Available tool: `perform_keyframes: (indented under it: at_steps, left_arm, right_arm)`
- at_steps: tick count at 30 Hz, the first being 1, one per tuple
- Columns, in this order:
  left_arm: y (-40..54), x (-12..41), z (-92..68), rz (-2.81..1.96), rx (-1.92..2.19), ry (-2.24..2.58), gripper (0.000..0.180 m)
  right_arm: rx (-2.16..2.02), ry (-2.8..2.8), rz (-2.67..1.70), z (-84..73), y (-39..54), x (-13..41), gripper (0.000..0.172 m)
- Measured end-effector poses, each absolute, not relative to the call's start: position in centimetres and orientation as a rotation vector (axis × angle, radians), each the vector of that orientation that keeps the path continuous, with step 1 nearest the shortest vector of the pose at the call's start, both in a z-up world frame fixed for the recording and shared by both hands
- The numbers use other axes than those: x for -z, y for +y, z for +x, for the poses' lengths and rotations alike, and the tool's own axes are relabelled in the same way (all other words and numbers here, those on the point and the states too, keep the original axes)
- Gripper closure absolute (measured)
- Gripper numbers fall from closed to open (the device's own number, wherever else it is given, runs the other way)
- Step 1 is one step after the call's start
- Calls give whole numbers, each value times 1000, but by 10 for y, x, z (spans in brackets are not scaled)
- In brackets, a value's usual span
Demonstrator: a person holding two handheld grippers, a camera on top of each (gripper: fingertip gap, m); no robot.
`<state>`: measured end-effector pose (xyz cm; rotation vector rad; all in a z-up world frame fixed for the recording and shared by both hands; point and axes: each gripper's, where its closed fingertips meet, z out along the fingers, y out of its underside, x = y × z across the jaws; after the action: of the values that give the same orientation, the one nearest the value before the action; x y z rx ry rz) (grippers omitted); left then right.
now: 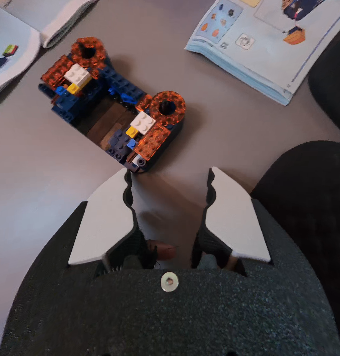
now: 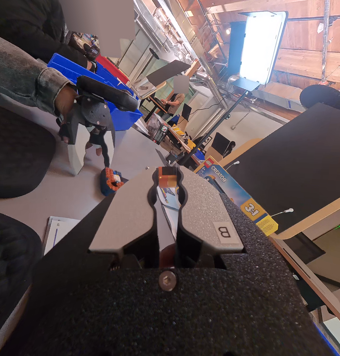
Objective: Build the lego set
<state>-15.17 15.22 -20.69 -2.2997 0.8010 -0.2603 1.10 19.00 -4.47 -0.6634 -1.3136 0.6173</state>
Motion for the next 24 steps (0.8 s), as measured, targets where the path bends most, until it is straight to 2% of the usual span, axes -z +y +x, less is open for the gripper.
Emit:
perform_keyframes:
  at_steps: [3,4,8,12,14,16,20,24]
  left_arm:
    - [135,199,-106,-2205,532,951,118]
    - [133,197,-100,-2204,547,983,116]
    - [158,187,-122,-2155,226,1151,113]
    - [195,161,-140,-1913,-25,1473,97]
    - [211,163,-150,-1879,-84,1657,88]
    - [223,167,-151,-1883,-36,1773,86]
    - [227,176,-129,-1836,168,1946,91]
    - [218,197,-129,-1909,172,2168,92]
  right_arm:
    - [-615,-1314,-663,11,190,44,155]
    - [-612,-1314,-664,11,191,44,155]
    - [-615,-1295,-668,14,193,41,155]
    - [-624,-1293,-669,14,193,40,155]
    - [-620,-1301,-670,13,192,41,155]
    - [-617,-1303,-672,13,193,42,155]
    - [-616,-1273,-678,20,198,36,155]
    - [-668,-1163,-687,37,208,18,155]
